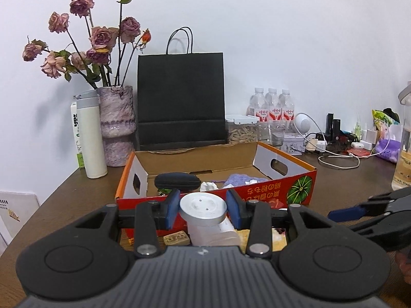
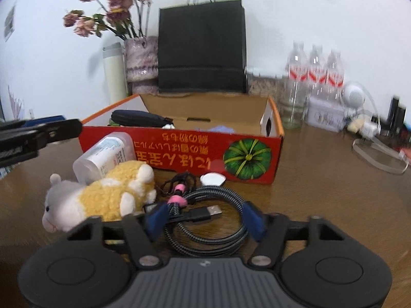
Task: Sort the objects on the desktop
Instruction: 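Grasp the black USB cable with the right gripper while the left holds the lid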
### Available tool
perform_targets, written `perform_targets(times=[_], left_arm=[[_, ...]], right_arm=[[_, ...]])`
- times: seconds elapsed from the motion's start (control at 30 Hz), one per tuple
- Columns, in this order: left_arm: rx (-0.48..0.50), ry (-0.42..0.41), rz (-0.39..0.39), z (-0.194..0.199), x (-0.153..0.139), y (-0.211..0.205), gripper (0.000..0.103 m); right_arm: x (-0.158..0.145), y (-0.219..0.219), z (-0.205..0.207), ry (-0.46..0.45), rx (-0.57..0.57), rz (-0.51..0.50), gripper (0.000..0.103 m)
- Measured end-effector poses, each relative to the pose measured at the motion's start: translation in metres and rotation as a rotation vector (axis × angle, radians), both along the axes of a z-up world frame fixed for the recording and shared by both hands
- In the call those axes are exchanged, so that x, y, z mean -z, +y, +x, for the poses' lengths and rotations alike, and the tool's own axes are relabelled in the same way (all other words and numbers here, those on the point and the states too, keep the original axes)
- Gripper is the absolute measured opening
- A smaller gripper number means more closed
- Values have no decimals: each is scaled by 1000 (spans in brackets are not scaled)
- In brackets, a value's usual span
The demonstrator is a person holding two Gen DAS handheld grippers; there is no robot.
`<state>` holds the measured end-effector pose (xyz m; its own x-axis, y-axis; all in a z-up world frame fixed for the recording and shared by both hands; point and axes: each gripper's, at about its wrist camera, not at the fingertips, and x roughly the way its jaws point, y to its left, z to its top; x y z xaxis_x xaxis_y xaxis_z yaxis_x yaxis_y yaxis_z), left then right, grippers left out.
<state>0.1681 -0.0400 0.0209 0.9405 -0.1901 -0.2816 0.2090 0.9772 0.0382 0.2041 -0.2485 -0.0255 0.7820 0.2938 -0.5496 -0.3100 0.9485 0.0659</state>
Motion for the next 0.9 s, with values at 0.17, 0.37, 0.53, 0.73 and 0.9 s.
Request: perform_targets(times=[0.17, 0.37, 0.53, 0.73, 0.9], left_arm=[[-10, 10, -15, 1, 0, 12, 40], [-9, 33, -41, 2, 2, 24, 40], [3, 29, -48, 0, 0, 26, 40], [10, 24, -59, -3, -1, 29, 40], [6, 23, -64, -5, -1, 30, 40]], right_arm=[[4, 5, 6, 65, 26, 52, 47], [10, 13, 15, 136, 52, 94, 48], [11, 20, 20, 139, 59, 103, 38], [5, 14, 18, 101, 65, 167, 22], [-2, 18, 11, 55, 41, 179, 20]])
